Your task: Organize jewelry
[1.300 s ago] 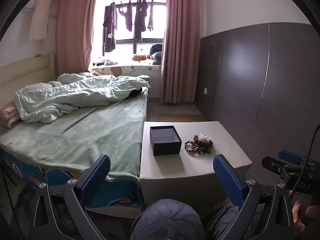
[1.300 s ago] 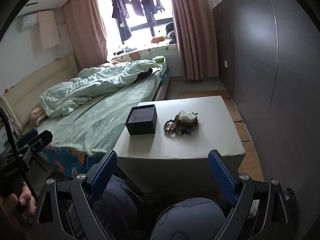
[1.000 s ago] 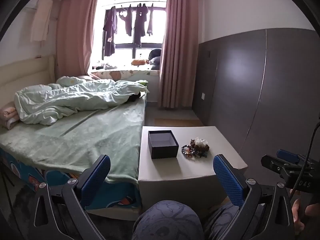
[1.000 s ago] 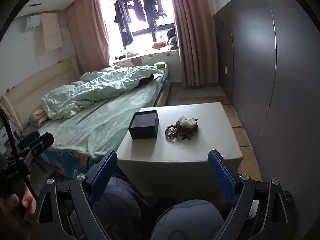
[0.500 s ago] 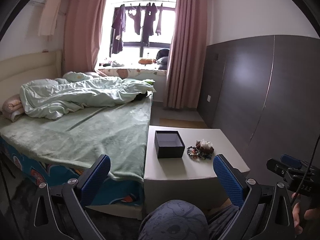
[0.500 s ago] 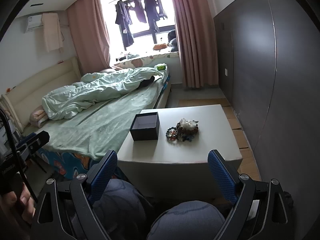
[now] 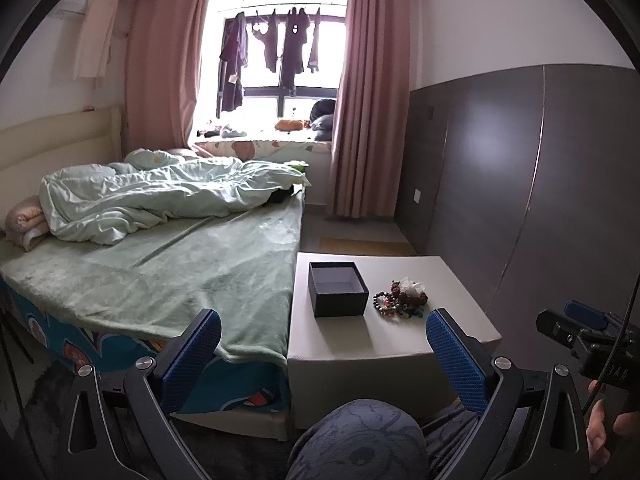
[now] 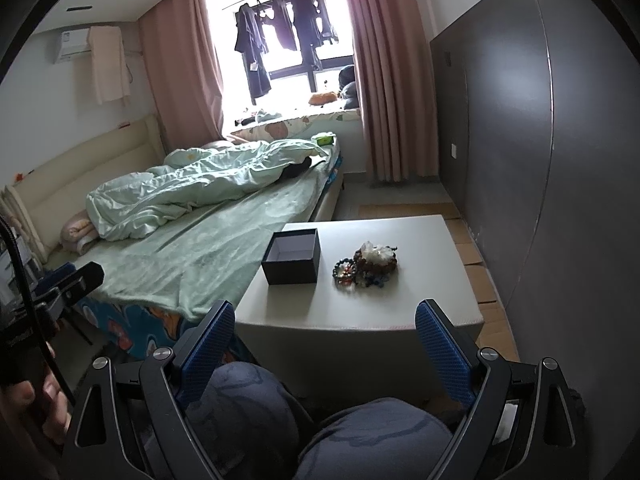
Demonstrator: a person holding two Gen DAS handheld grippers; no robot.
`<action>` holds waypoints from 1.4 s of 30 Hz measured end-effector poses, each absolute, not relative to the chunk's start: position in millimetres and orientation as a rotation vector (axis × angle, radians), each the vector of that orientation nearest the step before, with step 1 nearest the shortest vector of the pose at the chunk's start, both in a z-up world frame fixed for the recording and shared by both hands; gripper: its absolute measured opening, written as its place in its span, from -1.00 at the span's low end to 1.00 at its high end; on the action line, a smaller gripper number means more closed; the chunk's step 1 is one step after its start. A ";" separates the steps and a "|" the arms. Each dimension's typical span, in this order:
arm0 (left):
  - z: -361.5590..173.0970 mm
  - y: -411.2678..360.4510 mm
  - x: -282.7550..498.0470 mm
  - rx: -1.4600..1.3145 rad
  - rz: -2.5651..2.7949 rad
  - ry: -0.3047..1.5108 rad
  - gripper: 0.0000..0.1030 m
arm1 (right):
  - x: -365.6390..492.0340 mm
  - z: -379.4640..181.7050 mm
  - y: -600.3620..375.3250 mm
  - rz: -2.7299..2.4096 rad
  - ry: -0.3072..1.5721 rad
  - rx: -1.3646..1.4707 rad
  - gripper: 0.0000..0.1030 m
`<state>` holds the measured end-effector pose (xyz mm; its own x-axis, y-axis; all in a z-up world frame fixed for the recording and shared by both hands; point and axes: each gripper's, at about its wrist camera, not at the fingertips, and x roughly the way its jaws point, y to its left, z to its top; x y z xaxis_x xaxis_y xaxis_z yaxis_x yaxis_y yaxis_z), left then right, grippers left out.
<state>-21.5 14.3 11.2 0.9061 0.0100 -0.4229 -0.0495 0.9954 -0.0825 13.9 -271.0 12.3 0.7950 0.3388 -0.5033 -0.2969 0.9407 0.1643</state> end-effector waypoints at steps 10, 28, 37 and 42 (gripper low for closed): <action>8.4 6.4 -18.9 -0.090 0.009 0.438 0.99 | 16.4 12.8 -281.0 0.327 0.542 0.096 0.79; 8.1 0.2 -19.3 -0.076 -0.013 0.416 0.99 | 16.8 11.2 -273.1 0.304 0.557 0.092 0.79; 7.7 -11.9 -5.3 -0.058 -0.072 0.428 0.99 | 18.3 12.1 -277.4 0.257 0.553 0.092 0.79; 9.8 -18.5 5.1 -0.053 -0.093 0.434 0.99 | 21.2 13.5 -281.8 0.251 0.534 0.093 0.79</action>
<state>5.1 -18.5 9.8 0.9029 -0.1014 -0.4176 0.0789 0.9944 -0.0710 21.2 -281.8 13.5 0.8313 0.2601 -0.4912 -0.2122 0.9653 0.1521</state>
